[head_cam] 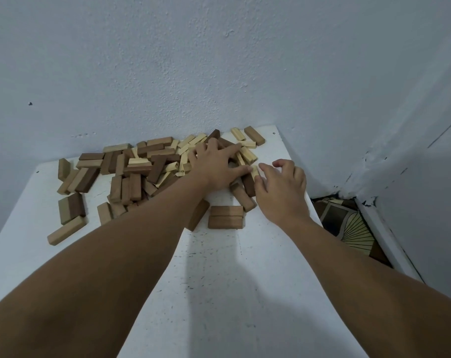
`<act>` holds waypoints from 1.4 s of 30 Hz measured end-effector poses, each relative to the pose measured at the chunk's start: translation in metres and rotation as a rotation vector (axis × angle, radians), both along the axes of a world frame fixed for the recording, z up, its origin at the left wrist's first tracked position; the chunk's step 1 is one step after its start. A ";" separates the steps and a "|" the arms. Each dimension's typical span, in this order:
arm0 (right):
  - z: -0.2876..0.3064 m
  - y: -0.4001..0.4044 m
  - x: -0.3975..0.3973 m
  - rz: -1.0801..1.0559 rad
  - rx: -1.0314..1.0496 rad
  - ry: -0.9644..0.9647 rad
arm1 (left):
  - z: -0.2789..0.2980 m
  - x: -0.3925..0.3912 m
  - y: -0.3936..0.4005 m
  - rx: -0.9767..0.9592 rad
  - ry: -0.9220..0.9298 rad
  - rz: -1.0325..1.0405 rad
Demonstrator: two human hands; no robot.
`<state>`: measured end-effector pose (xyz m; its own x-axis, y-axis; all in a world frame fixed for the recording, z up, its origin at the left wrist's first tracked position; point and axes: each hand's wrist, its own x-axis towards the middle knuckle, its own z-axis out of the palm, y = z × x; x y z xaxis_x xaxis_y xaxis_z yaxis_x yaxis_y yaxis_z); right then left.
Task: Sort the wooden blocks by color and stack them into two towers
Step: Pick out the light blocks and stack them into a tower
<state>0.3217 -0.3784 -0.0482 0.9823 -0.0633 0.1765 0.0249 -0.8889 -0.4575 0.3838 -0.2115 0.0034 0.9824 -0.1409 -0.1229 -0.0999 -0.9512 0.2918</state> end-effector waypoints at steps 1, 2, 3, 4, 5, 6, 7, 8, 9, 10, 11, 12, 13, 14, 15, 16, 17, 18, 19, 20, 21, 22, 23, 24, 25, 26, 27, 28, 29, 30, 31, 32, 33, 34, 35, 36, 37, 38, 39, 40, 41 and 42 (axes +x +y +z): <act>0.000 -0.001 0.000 0.005 0.017 0.001 | 0.000 0.001 -0.001 0.001 -0.009 -0.006; 0.000 -0.002 0.000 0.010 0.035 0.005 | -0.002 0.002 -0.002 -0.015 -0.016 -0.004; -0.001 -0.002 0.001 0.016 0.051 0.011 | -0.003 0.002 -0.002 -0.038 -0.021 0.003; -0.001 -0.003 0.001 0.022 0.067 0.014 | -0.005 0.002 -0.003 -0.061 -0.025 0.014; -0.002 -0.003 0.002 0.025 0.086 0.014 | -0.006 0.002 -0.004 -0.077 -0.037 0.025; -0.002 -0.003 0.002 0.025 0.103 0.012 | -0.008 0.001 -0.005 -0.087 -0.055 0.037; -0.002 -0.004 0.002 0.023 0.119 0.009 | -0.010 0.001 -0.006 -0.095 -0.079 0.051; -0.002 -0.004 0.002 0.019 0.134 0.005 | -0.011 0.001 -0.007 -0.104 -0.105 0.067; -0.002 -0.004 0.002 0.013 0.147 0.000 | -0.012 0.000 -0.008 -0.110 -0.128 0.082; -0.003 -0.004 0.002 0.007 0.156 -0.004 | -0.013 0.000 -0.010 -0.110 -0.139 0.095; -0.003 -0.005 0.002 0.001 0.161 -0.008 | -0.013 0.000 -0.011 -0.104 -0.141 0.106; -0.003 -0.005 0.002 -0.004 0.167 -0.010 | -0.014 0.000 -0.012 -0.096 -0.135 0.116; -0.004 -0.005 0.003 -0.007 0.175 -0.011 | -0.015 0.001 -0.014 -0.089 -0.129 0.124; -0.004 -0.005 0.003 -0.011 0.184 -0.013 | -0.015 0.001 -0.015 -0.085 -0.123 0.132; -0.005 -0.005 0.003 -0.013 0.191 -0.016 | -0.015 0.002 -0.016 -0.084 -0.117 0.138; -0.006 -0.005 0.003 -0.015 0.194 -0.021 | -0.014 0.004 -0.016 -0.090 -0.110 0.143; -0.007 -0.006 0.004 -0.016 0.197 -0.027 | -0.014 0.005 -0.017 -0.100 -0.102 0.148; -0.008 -0.006 0.004 -0.018 0.201 -0.032 | -0.013 0.006 -0.017 -0.112 -0.095 0.155; -0.008 -0.006 0.004 -0.018 0.206 -0.036 | -0.012 0.007 -0.017 -0.122 -0.093 0.164; -0.009 -0.006 0.004 -0.018 0.209 -0.039 | -0.012 0.007 -0.018 -0.128 -0.096 0.171; -0.009 -0.006 0.004 -0.018 0.209 -0.044 | -0.011 0.008 -0.018 -0.130 -0.105 0.174; -0.010 -0.006 0.004 -0.015 0.207 -0.053 | -0.011 0.007 -0.019 -0.132 -0.120 0.172; -0.010 -0.007 0.004 -0.010 0.202 -0.065 | -0.012 0.005 -0.018 -0.141 -0.140 0.171; -0.010 -0.007 0.004 0.002 0.195 -0.079 | -0.011 0.003 -0.017 -0.163 -0.161 0.171; -0.011 -0.007 0.005 0.018 0.185 -0.093 | -0.010 -0.001 -0.015 -0.197 -0.185 0.178; -0.012 -0.006 0.005 0.035 0.172 -0.105 | -0.008 -0.006 -0.012 -0.238 -0.212 0.194; -0.013 -0.006 0.005 0.046 0.158 -0.117 | -0.005 -0.013 -0.008 -0.279 -0.239 0.215; -0.014 -0.005 0.006 0.049 0.149 -0.128 | -0.002 -0.021 -0.003 -0.313 -0.261 0.237; -0.014 -0.004 0.006 0.046 0.145 -0.135 | -0.001 -0.030 0.002 -0.340 -0.277 0.258; -0.014 -0.003 0.006 0.038 0.141 -0.139 | 0.001 -0.040 0.007 -0.362 -0.290 0.272; -0.014 -0.003 0.006 0.029 0.130 -0.140 | 0.001 -0.051 0.012 -0.381 -0.300 0.280; -0.014 -0.003 0.006 0.019 0.113 -0.143 | 0.001 -0.063 0.017 -0.395 -0.309 0.281; -0.014 -0.003 0.007 0.004 0.098 -0.147 | 0.002 -0.076 0.021 -0.401 -0.311 0.274; -0.013 -0.004 0.007 -0.020 0.093 -0.149 | 0.001 -0.089 0.026 -0.401 -0.302 0.259; -0.013 -0.006 0.008 -0.052 0.101 -0.148 | 0.000 -0.102 0.028 -0.404 -0.286 0.239; -0.011 -0.007 0.006 -0.083 0.119 -0.143 | 0.000 -0.115 0.032 -0.402 -0.270 0.222; -0.010 -0.008 0.003 -0.111 0.135 -0.135 | -0.002 -0.129 0.035 -0.397 -0.262 0.210; -0.009 -0.008 0.000 -0.129 0.139 -0.128 | -0.003 -0.141 0.038 -0.388 -0.266 0.201; -0.009 -0.008 -0.007 -0.136 0.129 -0.128 | -0.004 -0.154 0.041 -0.379 -0.272 0.194; -0.008 -0.009 -0.014 -0.139 0.111 -0.138 | -0.007 -0.166 0.044 -0.383 -0.270 0.190; -0.007 -0.010 -0.023 -0.143 0.098 -0.147 | -0.010 -0.176 0.048 -0.395 -0.262 0.185; -0.005 -0.011 -0.032 -0.154 0.094 -0.150 | -0.014 -0.186 0.052 -0.405 -0.255 0.176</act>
<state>0.2892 -0.3898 -0.0529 0.9231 -0.2330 0.3060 -0.0335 -0.8413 -0.5395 0.1975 -0.1593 -0.0108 0.9871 0.0427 0.1542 -0.0645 -0.7758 0.6277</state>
